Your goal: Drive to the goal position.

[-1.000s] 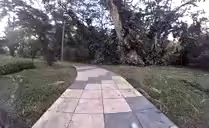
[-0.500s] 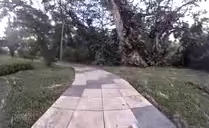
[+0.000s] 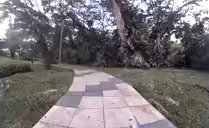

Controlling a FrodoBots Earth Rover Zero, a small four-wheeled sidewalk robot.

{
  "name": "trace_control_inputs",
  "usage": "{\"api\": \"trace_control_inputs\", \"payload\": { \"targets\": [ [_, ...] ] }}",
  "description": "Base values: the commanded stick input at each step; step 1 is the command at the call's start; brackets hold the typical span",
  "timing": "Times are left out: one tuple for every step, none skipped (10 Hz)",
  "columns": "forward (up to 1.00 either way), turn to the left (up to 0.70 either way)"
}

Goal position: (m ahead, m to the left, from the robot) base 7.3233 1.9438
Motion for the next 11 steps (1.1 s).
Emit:
{"api": "trace_control_inputs", "payload": {
  "targets": [
    [0.7, -0.09],
    [0.7, -0.09],
    [0.7, -0.1],
    [0.7, -0.1],
    [0.7, -0.1],
    [0.7, -0.1],
    [0.7, -0.09],
    [0.7, -0.1],
    [0.7, -0.09],
    [0.7, -0.08],
    [0.7, -0.08]
  ]
}}
